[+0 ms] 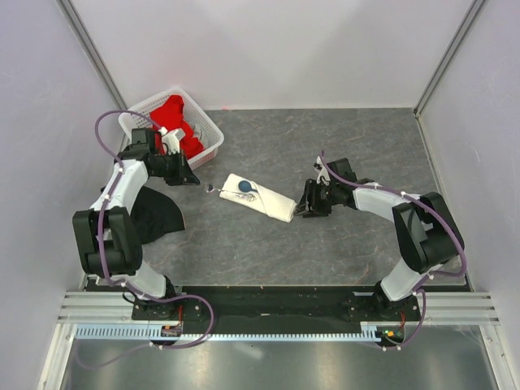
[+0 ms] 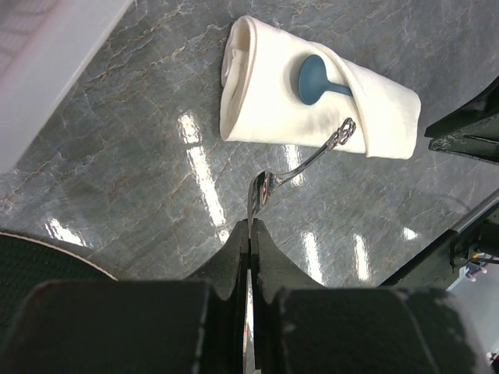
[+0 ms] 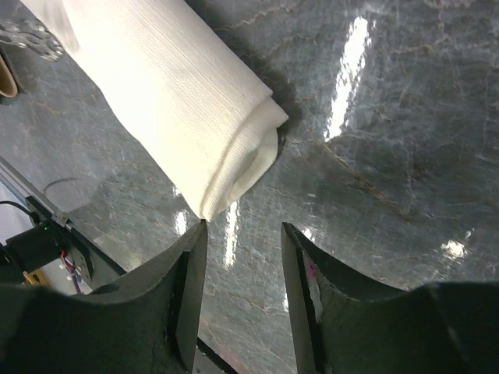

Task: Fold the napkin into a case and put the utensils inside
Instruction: Insert the fork into the folded napkin.

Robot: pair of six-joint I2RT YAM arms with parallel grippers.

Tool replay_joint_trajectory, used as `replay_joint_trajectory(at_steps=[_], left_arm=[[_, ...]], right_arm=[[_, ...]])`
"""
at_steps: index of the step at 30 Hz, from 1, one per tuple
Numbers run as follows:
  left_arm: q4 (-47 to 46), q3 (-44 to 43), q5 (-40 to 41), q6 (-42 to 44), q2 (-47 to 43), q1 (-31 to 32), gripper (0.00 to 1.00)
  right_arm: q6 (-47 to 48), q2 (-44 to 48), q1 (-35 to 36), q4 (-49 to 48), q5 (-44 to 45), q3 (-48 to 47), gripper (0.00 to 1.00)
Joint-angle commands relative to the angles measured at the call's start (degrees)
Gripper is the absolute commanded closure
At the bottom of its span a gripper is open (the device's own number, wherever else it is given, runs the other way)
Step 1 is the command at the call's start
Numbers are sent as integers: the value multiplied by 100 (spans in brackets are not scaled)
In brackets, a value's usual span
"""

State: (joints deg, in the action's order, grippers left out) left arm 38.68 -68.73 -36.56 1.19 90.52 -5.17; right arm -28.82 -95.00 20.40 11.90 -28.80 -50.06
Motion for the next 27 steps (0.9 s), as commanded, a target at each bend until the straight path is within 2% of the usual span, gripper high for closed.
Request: replay_joint_trajectory(at_steps=[1, 13, 27], left_arm=[[0, -290, -256, 74, 211, -19, 98], [-36, -378, -317, -40, 431, 42, 98], [-44, -580, -396, -66, 818, 253, 98]], right_arm=[[-142, -18, 8, -548, -153, -65, 49], [-317, -335, -1, -900, -293, -144, 51], [-405, -511, 7, -1093, -372, -197, 62]])
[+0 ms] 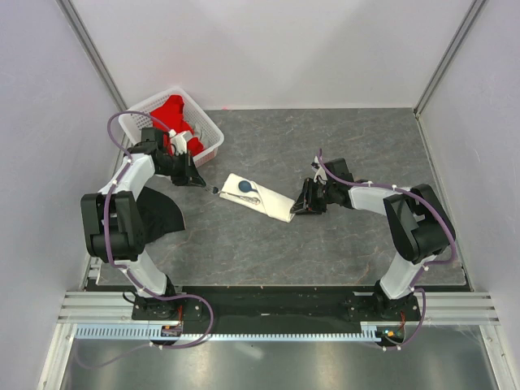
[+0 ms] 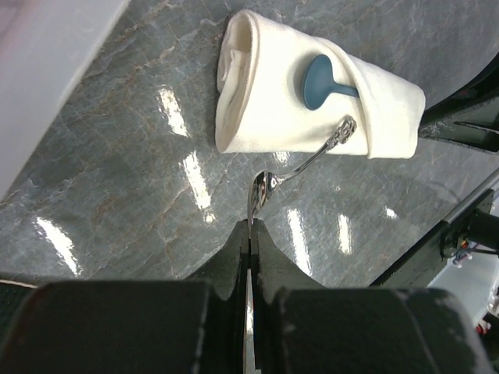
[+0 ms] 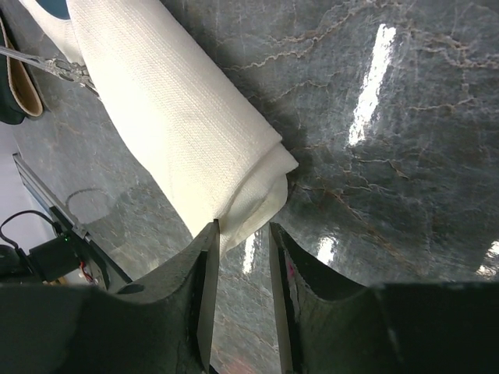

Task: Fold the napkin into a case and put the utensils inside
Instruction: Insert the fork into the folded napkin.

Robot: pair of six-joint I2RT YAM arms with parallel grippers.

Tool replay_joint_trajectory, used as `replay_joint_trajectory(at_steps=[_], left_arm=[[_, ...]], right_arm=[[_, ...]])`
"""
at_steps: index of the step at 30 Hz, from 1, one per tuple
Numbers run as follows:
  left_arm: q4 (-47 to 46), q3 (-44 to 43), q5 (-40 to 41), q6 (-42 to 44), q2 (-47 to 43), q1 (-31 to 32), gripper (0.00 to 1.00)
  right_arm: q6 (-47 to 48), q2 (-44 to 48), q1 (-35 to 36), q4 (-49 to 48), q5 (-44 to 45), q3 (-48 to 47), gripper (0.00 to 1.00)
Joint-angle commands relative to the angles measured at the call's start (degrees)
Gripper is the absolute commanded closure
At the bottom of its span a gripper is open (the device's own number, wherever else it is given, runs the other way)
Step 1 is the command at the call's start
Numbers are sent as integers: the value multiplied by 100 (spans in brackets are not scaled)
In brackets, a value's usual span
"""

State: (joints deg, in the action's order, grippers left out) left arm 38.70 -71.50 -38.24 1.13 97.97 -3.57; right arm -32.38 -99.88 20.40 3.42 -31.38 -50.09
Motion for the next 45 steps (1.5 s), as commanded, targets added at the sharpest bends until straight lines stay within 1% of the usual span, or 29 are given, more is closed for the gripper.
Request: replay_joint_trajectory(at_steps=[1, 11, 12, 14, 22, 34, 45], left_arm=[[-47, -311, -228, -208, 116, 120, 98], [-117, -417, -245, -314, 371, 287, 98], [-117, -460, -263, -323, 432, 461, 98], [-126, -487, -289, -359, 494, 533, 98], [-187, -680, -342, -508, 793, 867, 98], [-459, -698, -562, -754, 1180, 1174, 98], [-548, -900, -597, -930, 1461, 1500, 98]], right_arm=[[-49, -32, 8, -254, -114, -195, 62], [-58, -199, 8, -263, -141, -203, 68], [-58, -199, -1, -280, -141, -203, 68], [-58, -199, 8, -281, -150, -203, 69], [-49, -199, 8, -272, -158, -212, 69], [-58, -173, 8, -281, -202, -212, 70], [-58, -181, 8, -281, -185, -203, 71]])
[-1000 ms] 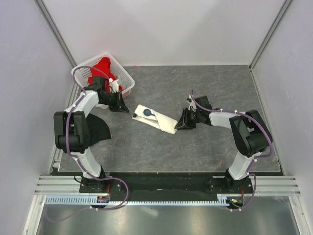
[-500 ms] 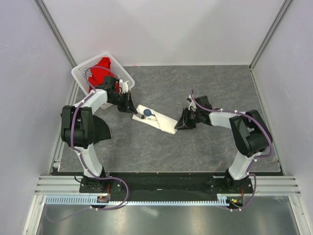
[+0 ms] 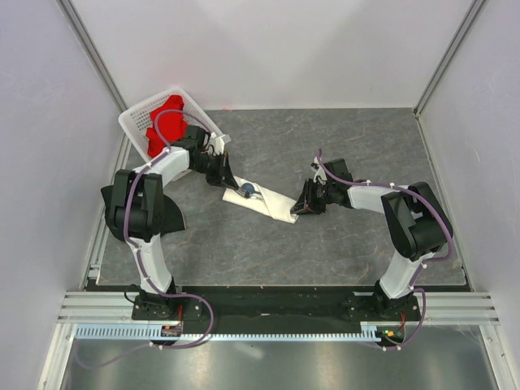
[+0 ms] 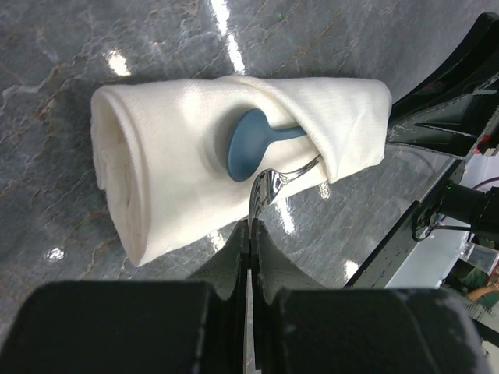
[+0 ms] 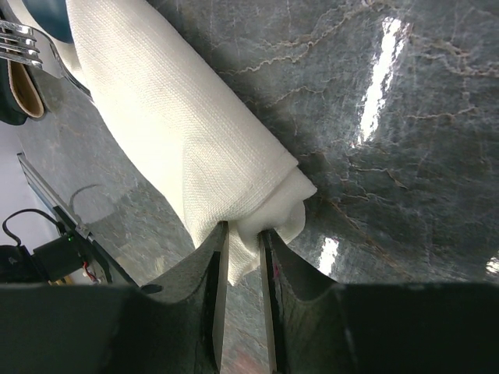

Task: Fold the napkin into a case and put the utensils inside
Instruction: Insert the fork into the folded napkin.

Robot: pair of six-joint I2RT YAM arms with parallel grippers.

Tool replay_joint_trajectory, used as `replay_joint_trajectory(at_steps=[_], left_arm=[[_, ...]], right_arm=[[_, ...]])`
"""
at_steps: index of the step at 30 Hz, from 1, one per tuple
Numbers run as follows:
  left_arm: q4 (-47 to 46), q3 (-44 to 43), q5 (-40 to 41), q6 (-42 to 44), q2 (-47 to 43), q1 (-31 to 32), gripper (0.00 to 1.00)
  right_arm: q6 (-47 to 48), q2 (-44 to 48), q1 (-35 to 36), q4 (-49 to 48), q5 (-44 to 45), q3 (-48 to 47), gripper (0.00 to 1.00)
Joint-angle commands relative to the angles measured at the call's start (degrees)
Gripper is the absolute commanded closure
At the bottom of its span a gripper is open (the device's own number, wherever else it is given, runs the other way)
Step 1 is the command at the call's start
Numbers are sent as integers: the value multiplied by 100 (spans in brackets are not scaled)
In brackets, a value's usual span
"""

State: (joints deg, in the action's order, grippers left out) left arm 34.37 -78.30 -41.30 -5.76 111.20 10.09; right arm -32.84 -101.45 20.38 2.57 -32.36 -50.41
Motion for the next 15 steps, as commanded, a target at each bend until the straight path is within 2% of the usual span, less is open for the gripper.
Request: replay_joint_trajectory(at_steps=[1, 15], left_arm=[[-115, -221, -291, -250, 156, 143, 98], [-141, -273, -221, -329, 289, 266, 96]], right_arm=[[-3, -15, 10, -204, -86, -171, 71], [-3, -7, 10, -213, -78, -136, 71]])
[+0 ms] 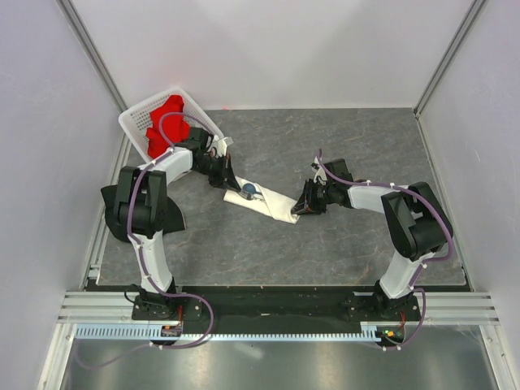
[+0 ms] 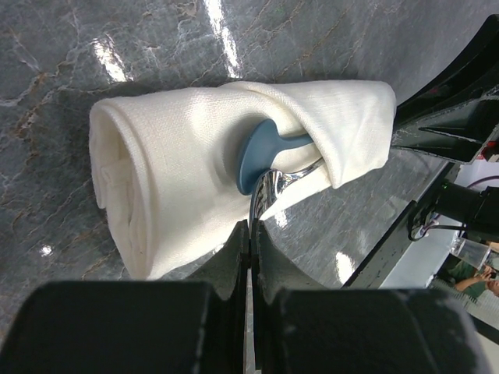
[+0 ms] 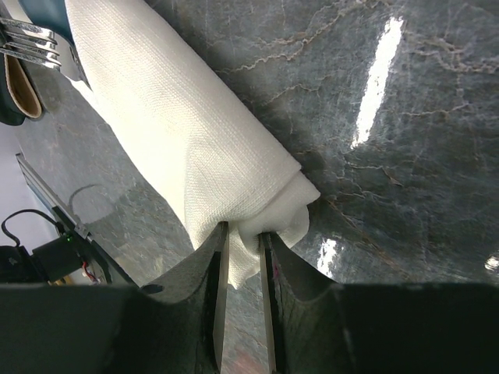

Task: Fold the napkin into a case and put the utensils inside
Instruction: Insert the fork into the folded napkin.

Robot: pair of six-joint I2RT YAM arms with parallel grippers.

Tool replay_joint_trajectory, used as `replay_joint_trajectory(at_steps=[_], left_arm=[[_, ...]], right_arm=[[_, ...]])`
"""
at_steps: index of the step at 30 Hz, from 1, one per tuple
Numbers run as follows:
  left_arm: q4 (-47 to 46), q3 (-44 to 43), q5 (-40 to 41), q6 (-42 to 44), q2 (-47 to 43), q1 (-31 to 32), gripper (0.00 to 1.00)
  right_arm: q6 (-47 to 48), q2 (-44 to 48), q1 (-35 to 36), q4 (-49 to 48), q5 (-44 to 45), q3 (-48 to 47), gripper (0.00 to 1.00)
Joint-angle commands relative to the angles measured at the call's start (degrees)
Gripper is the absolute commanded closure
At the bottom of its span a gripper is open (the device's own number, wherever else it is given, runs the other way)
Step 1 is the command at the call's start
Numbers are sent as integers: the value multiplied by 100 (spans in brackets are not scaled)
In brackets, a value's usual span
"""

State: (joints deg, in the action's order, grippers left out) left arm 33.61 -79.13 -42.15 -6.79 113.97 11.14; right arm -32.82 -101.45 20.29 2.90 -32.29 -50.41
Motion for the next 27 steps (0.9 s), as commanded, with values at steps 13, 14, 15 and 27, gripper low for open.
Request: replay_joint_trajectory(at_steps=[13, 14, 15, 27], left_arm=[[-56, -322, 304, -438, -419, 161, 42], [-47, -322, 408, -446, -463, 161, 40], [-30, -313, 462, -438, -507, 152, 37], [322, -208, 1324, -473, -1693, 204, 16]], right_arm=[[214, 547, 18, 403, 398, -135, 45], [241, 591, 18, 466, 434, -144, 43], [258, 678, 10, 518, 461, -127, 42], [627, 1864, 18, 1371, 1198, 233, 26]])
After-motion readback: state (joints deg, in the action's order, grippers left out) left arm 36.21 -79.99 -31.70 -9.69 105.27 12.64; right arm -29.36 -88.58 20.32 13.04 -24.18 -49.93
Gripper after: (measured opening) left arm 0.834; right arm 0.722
